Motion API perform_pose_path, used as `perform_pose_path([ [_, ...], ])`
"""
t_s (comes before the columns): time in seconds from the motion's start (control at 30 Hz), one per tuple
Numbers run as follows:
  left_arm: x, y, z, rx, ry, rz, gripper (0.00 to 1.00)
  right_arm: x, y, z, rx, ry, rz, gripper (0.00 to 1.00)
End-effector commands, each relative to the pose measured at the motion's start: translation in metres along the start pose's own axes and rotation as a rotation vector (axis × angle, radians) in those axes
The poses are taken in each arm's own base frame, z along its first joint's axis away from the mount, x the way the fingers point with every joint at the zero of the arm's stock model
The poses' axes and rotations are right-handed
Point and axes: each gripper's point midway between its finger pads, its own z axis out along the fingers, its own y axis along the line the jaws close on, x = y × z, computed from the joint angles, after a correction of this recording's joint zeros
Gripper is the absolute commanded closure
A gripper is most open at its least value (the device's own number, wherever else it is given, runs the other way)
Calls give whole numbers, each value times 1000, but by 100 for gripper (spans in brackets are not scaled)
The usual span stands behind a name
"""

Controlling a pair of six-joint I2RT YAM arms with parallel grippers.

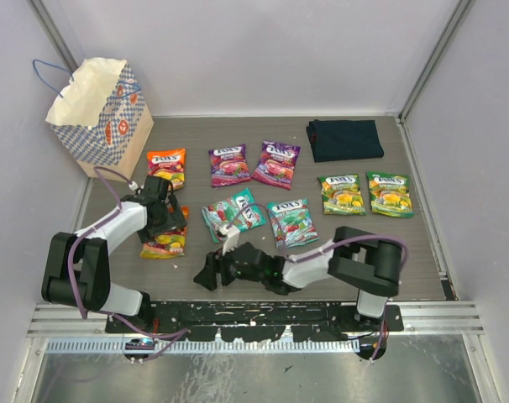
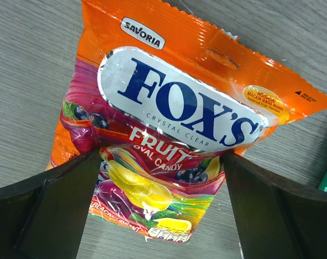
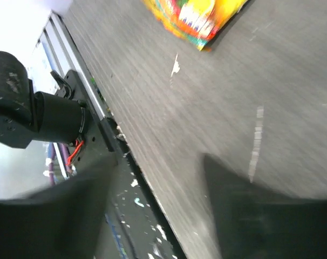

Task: Take the snacks out of the paper bag
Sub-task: Adjust the snack at the center of the board.

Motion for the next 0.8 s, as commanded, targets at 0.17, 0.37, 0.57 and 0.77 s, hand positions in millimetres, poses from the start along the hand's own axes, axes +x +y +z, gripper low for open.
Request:
perform_pose_path([
  [0.17, 3, 10, 3, -31, 5, -1, 1, -50, 10, -15, -221, -206, 166, 0],
  [0.37, 5, 11, 4, -39, 15, -1, 1, -54, 33, 26, -221, -224, 43, 1],
  [0.57, 4, 11, 4, -37, 13, 2, 1, -51, 10, 58, -95, -192, -29, 5],
  [0.77, 4, 9, 4, -30, 13, 2, 1, -40, -14, 67, 18, -154, -26, 5],
])
